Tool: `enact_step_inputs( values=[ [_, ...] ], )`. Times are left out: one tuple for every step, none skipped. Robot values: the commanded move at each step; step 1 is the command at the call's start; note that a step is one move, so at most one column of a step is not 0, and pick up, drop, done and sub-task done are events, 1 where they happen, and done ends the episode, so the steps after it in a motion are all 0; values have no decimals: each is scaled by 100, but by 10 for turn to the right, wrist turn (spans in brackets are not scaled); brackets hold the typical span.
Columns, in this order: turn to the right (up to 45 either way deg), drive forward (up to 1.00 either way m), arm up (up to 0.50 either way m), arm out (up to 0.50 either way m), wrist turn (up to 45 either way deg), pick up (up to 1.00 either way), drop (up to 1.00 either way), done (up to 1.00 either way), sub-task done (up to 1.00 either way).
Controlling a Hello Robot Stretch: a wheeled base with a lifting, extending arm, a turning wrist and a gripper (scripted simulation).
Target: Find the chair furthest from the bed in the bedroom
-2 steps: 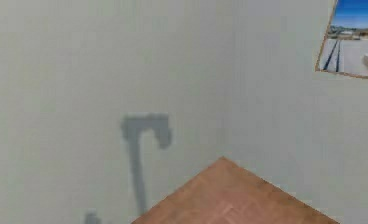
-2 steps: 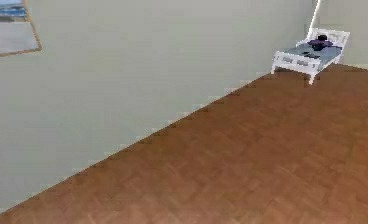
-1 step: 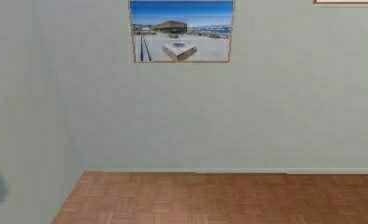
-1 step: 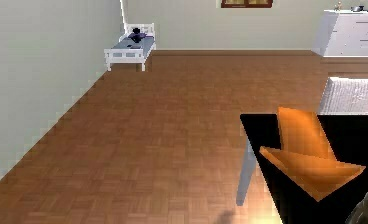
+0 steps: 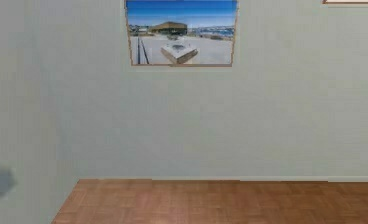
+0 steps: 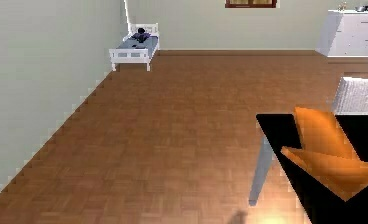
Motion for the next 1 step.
enact_step_inputs(
  values=[
    [-450, 0, 0, 0, 0, 0, 0, 0, 0]
  ],
)
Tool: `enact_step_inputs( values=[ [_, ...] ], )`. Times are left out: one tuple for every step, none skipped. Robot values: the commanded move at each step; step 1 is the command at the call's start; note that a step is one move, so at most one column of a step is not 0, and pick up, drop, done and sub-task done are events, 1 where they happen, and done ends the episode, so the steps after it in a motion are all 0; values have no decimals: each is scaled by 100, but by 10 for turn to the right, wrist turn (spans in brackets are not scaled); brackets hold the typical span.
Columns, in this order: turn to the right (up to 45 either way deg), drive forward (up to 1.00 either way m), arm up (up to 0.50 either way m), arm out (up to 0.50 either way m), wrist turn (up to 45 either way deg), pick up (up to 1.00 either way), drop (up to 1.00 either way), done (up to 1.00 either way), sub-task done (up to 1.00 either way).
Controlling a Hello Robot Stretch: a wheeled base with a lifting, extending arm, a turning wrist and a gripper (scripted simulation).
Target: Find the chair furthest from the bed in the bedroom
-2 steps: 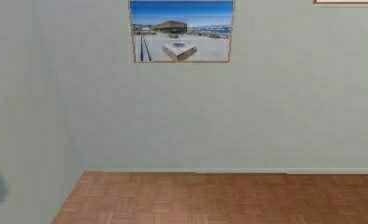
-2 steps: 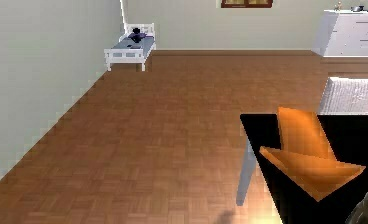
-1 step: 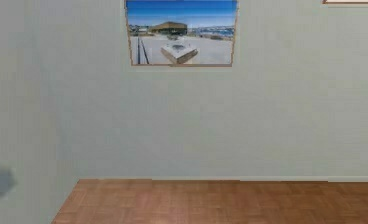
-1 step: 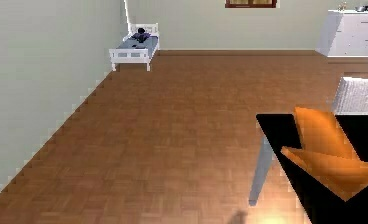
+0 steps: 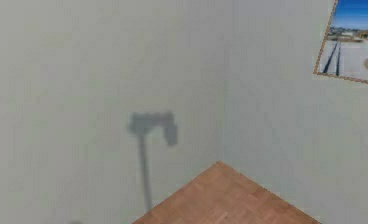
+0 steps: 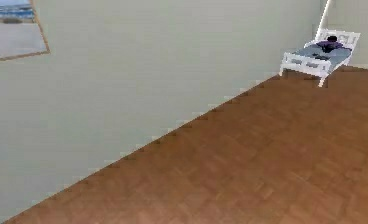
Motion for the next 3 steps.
enact_step_inputs(
  values=[
    [-270, 0, 0, 0, 0, 0, 0, 0, 0],
    [0, 5, 0, 0, 0, 0, 0, 0, 0],
    [-450, 0, 0, 0, 0, 0, 0, 0, 0]
  ],
)
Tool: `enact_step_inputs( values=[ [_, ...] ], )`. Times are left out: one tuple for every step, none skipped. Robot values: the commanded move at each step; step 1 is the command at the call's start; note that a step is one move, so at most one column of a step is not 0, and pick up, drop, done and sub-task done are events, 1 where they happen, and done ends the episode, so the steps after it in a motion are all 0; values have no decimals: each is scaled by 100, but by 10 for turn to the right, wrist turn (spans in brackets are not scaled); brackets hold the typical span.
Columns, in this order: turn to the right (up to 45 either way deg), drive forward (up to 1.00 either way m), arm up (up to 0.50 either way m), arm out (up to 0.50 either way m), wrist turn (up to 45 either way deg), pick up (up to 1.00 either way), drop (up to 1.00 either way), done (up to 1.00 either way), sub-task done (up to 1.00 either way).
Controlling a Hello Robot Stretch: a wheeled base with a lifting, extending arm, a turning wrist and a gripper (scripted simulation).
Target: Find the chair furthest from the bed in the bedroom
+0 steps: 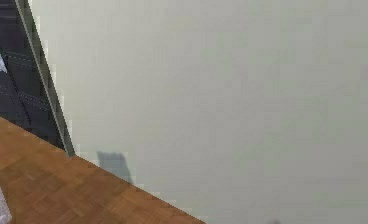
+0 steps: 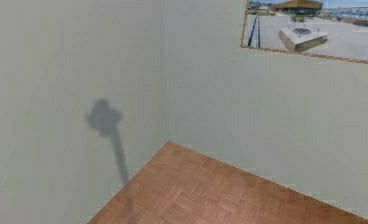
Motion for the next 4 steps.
enact_step_inputs(
  values=[
    [-60, 0, 0, 0, 0, 0, 0, 0, 0],
    [0, 10, 0, 0, 0, 0, 0, 0, 0],
    [-450, 0, 0, 0, 0, 0, 0, 0, 0],
    [-150, 0, 0, 0, 0, 0, 0, 0, 0]
  ],
)
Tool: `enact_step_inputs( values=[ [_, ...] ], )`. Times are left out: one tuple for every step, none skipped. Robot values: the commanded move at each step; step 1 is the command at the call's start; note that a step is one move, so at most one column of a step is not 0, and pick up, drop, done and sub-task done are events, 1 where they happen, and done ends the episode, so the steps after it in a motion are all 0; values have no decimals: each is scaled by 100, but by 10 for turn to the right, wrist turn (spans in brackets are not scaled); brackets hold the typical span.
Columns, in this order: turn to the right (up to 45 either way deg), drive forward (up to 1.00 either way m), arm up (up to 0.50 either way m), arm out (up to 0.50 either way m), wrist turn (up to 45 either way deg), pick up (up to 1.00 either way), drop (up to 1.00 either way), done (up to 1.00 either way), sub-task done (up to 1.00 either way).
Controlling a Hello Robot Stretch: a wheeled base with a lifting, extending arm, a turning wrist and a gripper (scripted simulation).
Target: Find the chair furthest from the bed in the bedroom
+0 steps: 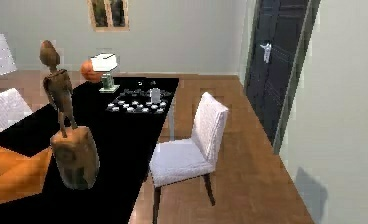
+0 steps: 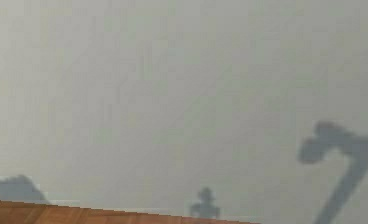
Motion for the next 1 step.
enact_step_inputs(
  values=[
    [0, 0, 0, 0, 0, 0, 0, 100, 0]
  ],
)
